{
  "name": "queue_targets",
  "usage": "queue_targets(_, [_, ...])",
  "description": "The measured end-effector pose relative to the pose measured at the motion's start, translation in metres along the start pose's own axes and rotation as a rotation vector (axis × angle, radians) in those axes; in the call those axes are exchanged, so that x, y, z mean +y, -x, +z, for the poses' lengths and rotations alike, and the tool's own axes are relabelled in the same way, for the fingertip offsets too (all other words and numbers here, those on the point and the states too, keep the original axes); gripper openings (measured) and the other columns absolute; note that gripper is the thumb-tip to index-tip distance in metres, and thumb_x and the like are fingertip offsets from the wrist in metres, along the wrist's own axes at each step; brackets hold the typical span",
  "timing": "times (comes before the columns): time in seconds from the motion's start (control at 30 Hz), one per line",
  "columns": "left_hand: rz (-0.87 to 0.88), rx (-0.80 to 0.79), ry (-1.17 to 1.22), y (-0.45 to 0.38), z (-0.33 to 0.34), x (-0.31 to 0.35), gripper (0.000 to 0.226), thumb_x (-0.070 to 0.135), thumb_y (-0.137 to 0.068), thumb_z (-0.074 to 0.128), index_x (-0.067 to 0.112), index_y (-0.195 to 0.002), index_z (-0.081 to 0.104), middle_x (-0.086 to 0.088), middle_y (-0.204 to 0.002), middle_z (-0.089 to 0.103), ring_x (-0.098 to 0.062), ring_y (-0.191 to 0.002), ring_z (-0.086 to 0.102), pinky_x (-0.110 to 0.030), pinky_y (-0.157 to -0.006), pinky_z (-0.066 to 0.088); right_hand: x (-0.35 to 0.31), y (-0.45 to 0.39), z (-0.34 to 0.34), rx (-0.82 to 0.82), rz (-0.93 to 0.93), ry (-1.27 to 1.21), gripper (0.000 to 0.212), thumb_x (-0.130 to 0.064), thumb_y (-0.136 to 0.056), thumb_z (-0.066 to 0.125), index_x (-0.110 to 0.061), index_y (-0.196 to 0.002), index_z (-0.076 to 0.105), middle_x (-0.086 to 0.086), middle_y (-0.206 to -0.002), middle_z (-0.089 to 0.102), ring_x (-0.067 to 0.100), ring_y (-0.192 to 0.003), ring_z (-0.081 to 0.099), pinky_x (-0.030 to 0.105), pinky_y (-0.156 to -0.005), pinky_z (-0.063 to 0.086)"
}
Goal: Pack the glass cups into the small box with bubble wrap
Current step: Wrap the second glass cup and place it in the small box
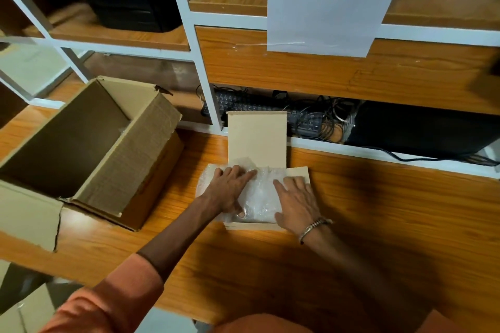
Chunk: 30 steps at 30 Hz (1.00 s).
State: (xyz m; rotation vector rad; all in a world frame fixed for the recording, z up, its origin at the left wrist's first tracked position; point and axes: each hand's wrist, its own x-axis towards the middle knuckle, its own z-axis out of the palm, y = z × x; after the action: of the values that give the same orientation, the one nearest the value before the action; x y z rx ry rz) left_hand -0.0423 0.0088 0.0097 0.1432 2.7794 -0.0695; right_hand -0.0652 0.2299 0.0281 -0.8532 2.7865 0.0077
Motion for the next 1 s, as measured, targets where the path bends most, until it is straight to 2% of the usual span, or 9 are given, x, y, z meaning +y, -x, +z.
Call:
queue_targets(0.1, [0.061,0.087,-0.057,0.007,0.002,0.007,0.131,0.051,-0.079,0.088,0.034,-0.17,-0.004,-0.015,-0.166,0.025,-0.035,-0.147,0.035,-0.053,-0.115,0.033,0.004,-0.005,-0.005,-0.057,0.065,-0.01,0.099,-0.028,-0.082,0.086,-0.018,-0.162,0.029,0.012,-0.152,0.041,0.032,-0.141,0.039,0.042,-0.114,0.043])
queue_targets(0.23, [0.25,0.075,-0.279,0.012,0.006,0.023,0.128,0.044,-0.084,0.085,0.039,-0.167,-0.012,-0.023,-0.175,0.007,-0.042,-0.153,0.025,-0.056,-0.113,0.036,0.009,-0.014,-0.008,-0.098,0.011,-0.135,0.072,-0.003,-0.086,0.078,-0.018,-0.15,0.049,0.009,-0.139,0.051,0.028,-0.132,0.053,0.036,-0.109,0.051])
queue_targets(0.3, [0.266,0.022,-0.289,0.012,0.003,0.025,0.121,0.04,-0.089,0.082,0.04,-0.168,-0.01,-0.02,-0.176,0.004,-0.041,-0.156,0.019,-0.055,-0.115,0.033,0.014,-0.015,-0.012,-0.097,0.04,-0.259,0.073,0.007,-0.086,0.073,-0.019,-0.151,0.05,0.009,-0.137,0.058,0.028,-0.13,0.058,0.036,-0.104,0.054])
queue_targets(0.43, [0.229,-0.008,-0.249,0.009,-0.004,0.019,0.098,0.049,-0.098,0.07,0.043,-0.169,0.002,-0.012,-0.177,0.014,-0.037,-0.157,0.021,-0.056,-0.118,0.03,0.034,-0.012,-0.018,-0.035,0.169,-0.49,0.061,0.01,-0.084,0.075,-0.016,-0.138,0.062,0.009,-0.12,0.07,0.019,-0.098,0.063,0.015,-0.061,0.047])
queue_targets(0.5, [0.222,-0.032,-0.236,0.008,-0.005,0.019,0.094,0.048,-0.1,0.068,0.044,-0.169,0.005,-0.011,-0.177,0.015,-0.036,-0.158,0.021,-0.056,-0.119,0.03,0.044,-0.007,-0.014,0.033,0.247,-0.607,0.055,0.008,-0.082,0.079,-0.016,-0.129,0.066,0.009,-0.114,0.073,0.016,-0.088,0.063,0.009,-0.053,0.04])
queue_targets(0.63, [0.21,-0.029,-0.222,0.01,-0.005,0.023,0.093,0.046,-0.101,0.068,0.042,-0.169,0.006,-0.012,-0.177,0.014,-0.036,-0.158,0.021,-0.056,-0.12,0.029,0.05,0.005,-0.006,0.128,0.384,-0.789,0.046,-0.001,-0.082,0.086,-0.013,-0.123,0.07,0.01,-0.11,0.075,0.016,-0.088,0.07,0.011,-0.059,0.047])
queue_targets(0.8, [0.149,0.103,-0.114,0.029,0.005,0.026,0.095,0.047,-0.098,0.071,0.038,-0.17,0.009,-0.015,-0.175,0.017,-0.038,-0.16,0.019,-0.06,-0.124,0.025,0.037,0.021,-0.015,-0.012,0.343,-0.578,0.054,-0.024,-0.082,0.09,-0.013,-0.128,0.064,0.004,-0.122,0.064,0.025,-0.107,0.064,0.025,-0.069,0.047])
queue_targets(0.93, [-0.21,0.431,0.319,0.055,0.024,0.021,0.078,0.068,-0.099,0.053,0.042,-0.166,0.025,-0.011,-0.173,0.025,-0.038,-0.158,0.02,-0.066,-0.117,0.031,0.035,0.018,-0.021,-0.037,0.338,-0.672,0.028,-0.008,-0.086,0.083,-0.006,-0.113,0.074,0.012,-0.112,0.075,0.024,-0.089,0.072,0.035,-0.068,0.064])
queue_targets(1.0, [-0.437,0.457,0.552,0.064,0.034,0.017,0.082,0.073,-0.098,0.054,0.039,-0.167,0.026,-0.012,-0.173,0.024,-0.039,-0.157,0.02,-0.065,-0.119,0.027,0.035,0.012,-0.022,0.036,0.326,-0.819,0.012,-0.002,-0.09,0.076,-0.006,-0.101,0.081,0.01,-0.104,0.08,0.02,-0.087,0.076,0.037,-0.075,0.067])
